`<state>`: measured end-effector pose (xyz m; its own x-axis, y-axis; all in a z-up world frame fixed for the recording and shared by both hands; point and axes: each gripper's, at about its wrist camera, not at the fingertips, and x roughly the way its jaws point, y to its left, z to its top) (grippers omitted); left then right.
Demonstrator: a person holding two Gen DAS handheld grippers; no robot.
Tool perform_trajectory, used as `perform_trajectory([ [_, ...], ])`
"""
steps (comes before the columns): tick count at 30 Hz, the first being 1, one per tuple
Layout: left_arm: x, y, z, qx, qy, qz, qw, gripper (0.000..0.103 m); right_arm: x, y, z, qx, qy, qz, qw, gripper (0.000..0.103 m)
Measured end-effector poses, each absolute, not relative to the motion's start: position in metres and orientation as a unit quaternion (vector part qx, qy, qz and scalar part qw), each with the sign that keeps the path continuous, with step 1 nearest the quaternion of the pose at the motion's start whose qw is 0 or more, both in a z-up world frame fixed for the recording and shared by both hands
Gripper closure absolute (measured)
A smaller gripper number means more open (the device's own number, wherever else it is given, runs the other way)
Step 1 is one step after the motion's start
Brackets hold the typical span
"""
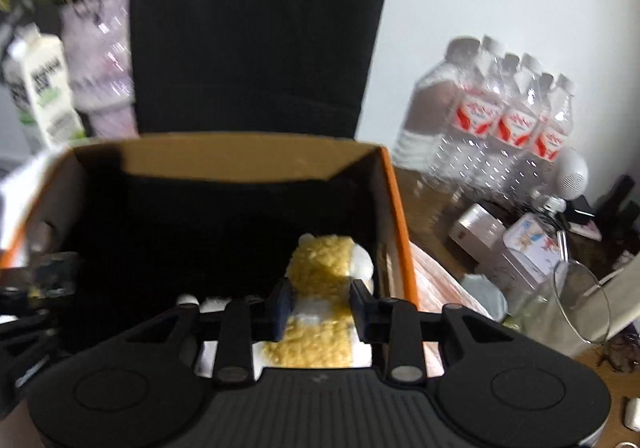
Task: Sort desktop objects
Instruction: 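Lower the snack bag and plush toy into the box and open both tools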
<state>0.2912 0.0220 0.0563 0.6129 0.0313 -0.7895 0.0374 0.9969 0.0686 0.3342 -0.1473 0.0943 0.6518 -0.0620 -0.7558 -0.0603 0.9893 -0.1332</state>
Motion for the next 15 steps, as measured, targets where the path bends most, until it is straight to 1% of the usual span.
perform_trajectory([
  [1, 0.291, 0.021, 0.054, 0.045, 0.444, 0.002, 0.895, 0.076, 0.335, -0.149, 0.094, -0.069, 0.415, -0.003, 0.907, 0.068],
  [2, 0.289, 0.022, 0.051, 0.050, 0.448, 0.008, 0.893, 0.063, 0.333, -0.150, 0.093, -0.065, 0.415, -0.001, 0.907, 0.067],
  [5, 0.285, 0.025, 0.051, 0.044, 0.450, 0.012, 0.892, 0.054, 0.327, -0.151, 0.101, -0.061, 0.417, 0.002, 0.907, 0.061],
  [6, 0.286, 0.026, 0.053, 0.037, 0.449, 0.022, 0.893, 0.041, 0.324, -0.151, 0.105, -0.060, 0.418, 0.007, 0.907, 0.055],
  [7, 0.284, 0.029, 0.056, 0.025, 0.445, 0.034, 0.894, 0.031, 0.324, -0.153, 0.108, -0.059, 0.420, 0.007, 0.906, 0.042],
  [8, 0.280, 0.032, 0.061, 0.011, 0.437, 0.038, 0.899, 0.027, 0.322, -0.152, 0.112, -0.058, 0.421, 0.004, 0.905, 0.034],
  [9, 0.277, 0.034, 0.065, 0.001, 0.428, 0.035, 0.903, 0.020, 0.317, -0.153, 0.117, -0.056, 0.413, 0.005, 0.909, 0.024],
  [11, 0.271, 0.037, 0.074, -0.009, 0.418, 0.024, 0.908, 0.012, 0.308, -0.153, 0.126, -0.047, 0.397, 0.018, 0.916, 0.024],
  [12, 0.269, 0.037, 0.078, -0.009, 0.415, 0.023, 0.910, 0.004, 0.303, -0.153, 0.130, -0.041, 0.392, 0.026, 0.919, 0.024],
  [15, 0.255, 0.035, 0.092, -0.015, 0.391, 0.017, 0.920, 0.002, 0.287, -0.153, 0.144, -0.020, 0.364, 0.042, 0.930, 0.024],
])
